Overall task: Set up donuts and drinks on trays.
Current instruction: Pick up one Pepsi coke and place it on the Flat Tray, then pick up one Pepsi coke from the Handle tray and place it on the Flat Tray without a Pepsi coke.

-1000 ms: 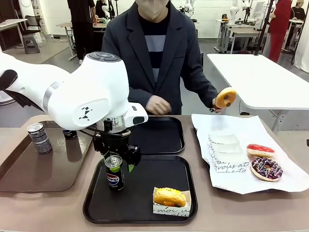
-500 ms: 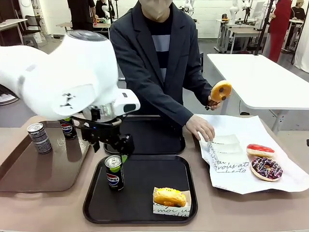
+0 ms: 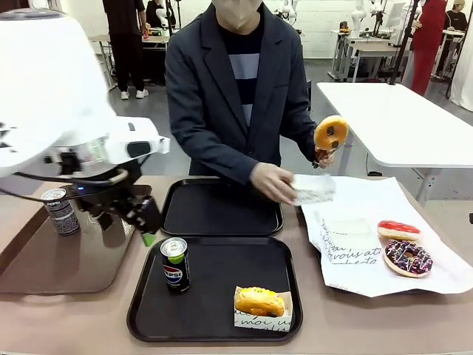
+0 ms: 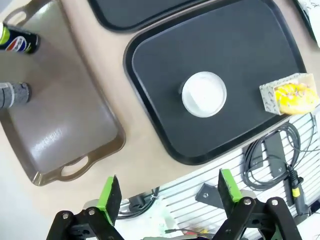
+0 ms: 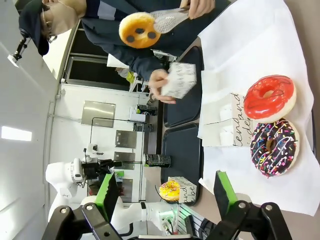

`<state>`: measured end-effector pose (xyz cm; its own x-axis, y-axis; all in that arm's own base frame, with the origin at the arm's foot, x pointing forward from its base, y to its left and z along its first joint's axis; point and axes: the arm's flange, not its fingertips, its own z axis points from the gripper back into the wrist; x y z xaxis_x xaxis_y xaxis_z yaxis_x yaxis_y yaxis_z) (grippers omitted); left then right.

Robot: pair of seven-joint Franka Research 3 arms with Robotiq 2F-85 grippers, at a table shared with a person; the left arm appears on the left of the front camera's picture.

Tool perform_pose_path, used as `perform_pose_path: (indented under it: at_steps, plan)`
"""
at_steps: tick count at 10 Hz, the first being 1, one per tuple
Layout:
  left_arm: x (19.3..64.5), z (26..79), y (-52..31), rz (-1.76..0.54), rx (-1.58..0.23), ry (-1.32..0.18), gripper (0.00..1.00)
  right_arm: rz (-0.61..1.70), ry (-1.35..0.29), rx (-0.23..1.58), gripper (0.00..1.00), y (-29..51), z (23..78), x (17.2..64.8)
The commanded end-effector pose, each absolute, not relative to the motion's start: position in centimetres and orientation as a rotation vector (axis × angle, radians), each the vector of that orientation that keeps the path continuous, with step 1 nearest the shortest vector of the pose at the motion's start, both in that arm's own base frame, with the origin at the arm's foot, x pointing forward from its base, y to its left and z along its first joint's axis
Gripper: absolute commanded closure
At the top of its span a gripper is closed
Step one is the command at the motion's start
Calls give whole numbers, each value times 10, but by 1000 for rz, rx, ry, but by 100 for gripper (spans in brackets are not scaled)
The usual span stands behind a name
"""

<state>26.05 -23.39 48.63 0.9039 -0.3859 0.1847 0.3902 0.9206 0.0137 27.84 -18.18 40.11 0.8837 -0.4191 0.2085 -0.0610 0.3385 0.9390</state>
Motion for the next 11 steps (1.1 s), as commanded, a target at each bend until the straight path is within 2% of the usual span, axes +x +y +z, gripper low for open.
perform_pose_path:
  at_steps: [1, 3, 4, 10, 11]
  plan:
    - [244, 485, -198, -374, -64, -188, 0, -239, -464, 1223, 0, -182, 401, 278]
    - [251, 478, -179, -291, -27, -182, 0, -239, -464, 1223, 0, -182, 401, 278]
    - [253, 492, -203, -360, -43, -192, 0, -239, -464, 1223, 0, -182, 401, 278]
    - [253, 494, -201, -350, -24, -191, 0, -239, -464, 1223, 0, -182, 401, 278]
    - [288, 509, -188, -290, -8, -228, 0, -239, -464, 1223, 0, -182, 401, 278]
